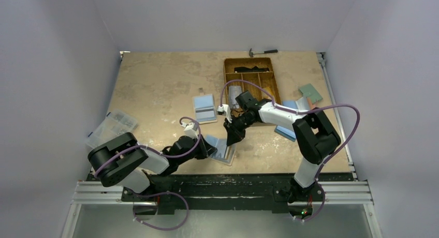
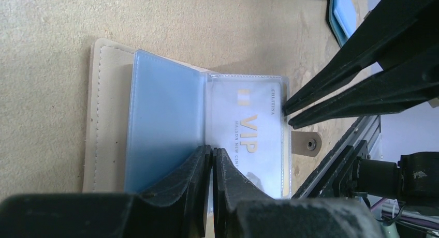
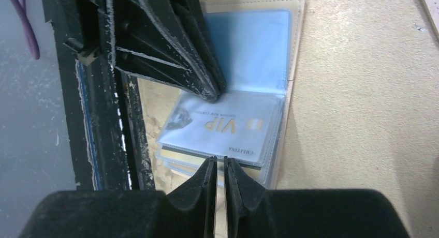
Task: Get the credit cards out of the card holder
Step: Remove the credit card from the card holder.
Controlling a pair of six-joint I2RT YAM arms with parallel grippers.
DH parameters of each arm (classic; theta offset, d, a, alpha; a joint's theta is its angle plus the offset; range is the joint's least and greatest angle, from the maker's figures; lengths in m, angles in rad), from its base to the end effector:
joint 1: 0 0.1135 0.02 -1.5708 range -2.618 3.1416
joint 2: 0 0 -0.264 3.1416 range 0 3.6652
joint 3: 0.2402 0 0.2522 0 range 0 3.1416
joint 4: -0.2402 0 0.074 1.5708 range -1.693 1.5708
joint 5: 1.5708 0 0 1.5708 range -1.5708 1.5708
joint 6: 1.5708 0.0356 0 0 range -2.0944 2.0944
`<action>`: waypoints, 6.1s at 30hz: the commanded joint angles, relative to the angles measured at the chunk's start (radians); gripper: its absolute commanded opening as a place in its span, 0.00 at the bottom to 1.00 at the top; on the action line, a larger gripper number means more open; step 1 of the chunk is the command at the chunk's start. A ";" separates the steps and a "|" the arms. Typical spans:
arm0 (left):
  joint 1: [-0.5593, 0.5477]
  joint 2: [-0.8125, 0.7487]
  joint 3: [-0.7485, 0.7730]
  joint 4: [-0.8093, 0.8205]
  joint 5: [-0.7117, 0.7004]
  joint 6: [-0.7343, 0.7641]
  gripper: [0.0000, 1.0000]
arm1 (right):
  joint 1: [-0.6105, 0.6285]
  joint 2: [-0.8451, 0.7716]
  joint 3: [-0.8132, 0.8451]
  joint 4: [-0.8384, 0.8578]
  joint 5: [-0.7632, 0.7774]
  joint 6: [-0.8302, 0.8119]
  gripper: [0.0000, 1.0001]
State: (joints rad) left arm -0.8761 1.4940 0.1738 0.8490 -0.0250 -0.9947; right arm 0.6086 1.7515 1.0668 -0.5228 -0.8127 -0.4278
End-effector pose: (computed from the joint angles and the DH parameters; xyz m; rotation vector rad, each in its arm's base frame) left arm 0.1391 -0.1656 0.1045 -0.1500 2.2373 -1.0893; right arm 0.2561 0.2100 0.1727 -1.4803 2.1774 1.1683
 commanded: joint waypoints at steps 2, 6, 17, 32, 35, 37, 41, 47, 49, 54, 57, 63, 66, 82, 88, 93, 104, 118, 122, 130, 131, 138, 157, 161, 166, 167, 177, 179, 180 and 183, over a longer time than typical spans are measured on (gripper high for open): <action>-0.001 0.022 -0.039 -0.073 0.057 -0.007 0.13 | 0.002 0.009 0.018 0.016 0.077 -0.005 0.15; 0.003 0.020 -0.042 -0.067 0.062 -0.009 0.13 | 0.003 0.012 0.014 0.006 0.102 -0.027 0.13; 0.008 0.050 -0.050 -0.022 0.087 -0.019 0.14 | 0.004 0.016 0.030 -0.059 0.033 -0.114 0.20; 0.009 0.072 -0.051 0.057 0.137 -0.028 0.31 | 0.072 -0.017 0.020 0.105 0.113 0.041 0.20; 0.010 0.049 -0.061 0.078 0.133 -0.037 0.43 | 0.089 -0.017 0.022 0.141 0.103 0.086 0.20; 0.010 0.014 -0.076 0.079 0.125 -0.040 0.52 | 0.095 -0.010 0.025 0.162 0.093 0.117 0.19; 0.010 -0.075 -0.089 0.027 0.109 -0.027 0.60 | 0.103 0.027 0.043 0.173 0.062 0.157 0.19; 0.012 -0.201 -0.085 -0.110 0.067 0.000 0.70 | 0.116 0.068 0.066 0.165 -0.010 0.177 0.20; 0.012 -0.235 -0.084 -0.153 0.051 0.005 0.74 | 0.119 0.077 0.070 0.163 -0.022 0.180 0.20; 0.012 -0.277 -0.075 -0.212 0.028 0.005 0.81 | 0.121 0.090 0.081 0.153 -0.077 0.184 0.22; 0.012 -0.273 -0.074 -0.211 0.028 -0.006 0.81 | 0.123 0.094 0.082 0.149 -0.090 0.181 0.22; 0.012 -0.249 -0.073 -0.182 0.028 -0.035 0.77 | 0.123 0.089 0.084 0.150 -0.078 0.181 0.23; 0.015 -0.252 -0.065 -0.210 -0.007 -0.045 0.71 | 0.122 0.089 0.084 0.152 -0.043 0.184 0.24; 0.028 -0.344 -0.047 -0.398 -0.070 -0.063 0.42 | 0.121 0.100 0.084 0.127 0.003 0.151 0.25; 0.033 -0.425 -0.042 -0.455 -0.075 -0.059 0.42 | 0.121 0.104 0.085 0.123 0.003 0.149 0.25; 0.035 -0.445 -0.043 -0.457 -0.070 -0.065 0.37 | 0.121 0.106 0.087 0.120 0.004 0.147 0.25; 0.040 -0.451 -0.054 -0.414 -0.051 -0.082 0.12 | 0.121 0.110 0.090 0.109 -0.003 0.139 0.25; 0.052 -0.513 -0.121 -0.209 0.003 -0.081 0.00 | 0.078 0.067 0.111 0.058 -0.141 0.114 0.31; 0.054 -0.554 -0.127 -0.154 0.010 -0.068 0.00 | 0.049 0.046 0.114 0.034 -0.220 0.092 0.34; 0.057 -0.585 -0.118 -0.063 0.067 -0.022 0.00 | -0.019 0.013 0.129 -0.032 -0.364 0.022 0.38; 0.056 -0.583 -0.119 -0.045 0.079 -0.013 0.00 | -0.028 0.008 0.128 -0.032 -0.371 0.022 0.38; 0.057 -0.575 -0.113 0.063 0.103 0.005 0.00 | -0.050 -0.006 0.122 -0.030 -0.413 0.032 0.40; 0.056 -0.623 -0.112 0.109 0.093 0.019 0.00 | -0.061 -0.003 0.118 -0.023 -0.450 0.060 0.43; 0.057 -0.627 -0.110 0.098 0.091 0.021 0.00 | -0.062 -0.006 0.117 -0.020 -0.452 0.064 0.43; 0.056 -0.621 -0.104 0.105 0.092 0.022 0.00 | -0.062 -0.004 0.114 -0.011 -0.470 0.076 0.44; 0.057 -0.618 -0.102 0.110 0.092 0.021 0.00 | -0.062 -0.003 0.111 -0.005 -0.477 0.083 0.44; 0.057 -0.575 -0.086 0.174 0.100 0.007 0.00 | -0.063 0.003 0.094 0.040 -0.555 0.139 0.43; 0.057 -0.579 -0.088 0.173 0.096 0.008 0.00 | -0.063 0.005 0.094 0.040 -0.563 0.139 0.42; 0.057 -0.582 -0.089 0.171 0.092 0.008 0.00 | -0.063 0.005 0.094 0.039 -0.567 0.138 0.42; 0.057 -0.593 -0.095 0.157 0.082 0.006 0.00 | -0.063 0.005 0.095 0.035 -0.579 0.133 0.41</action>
State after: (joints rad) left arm -0.8249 0.9207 0.0502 0.8963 0.0666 -0.9916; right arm 0.5407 1.7805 1.1606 -0.5026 -1.3239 -0.3012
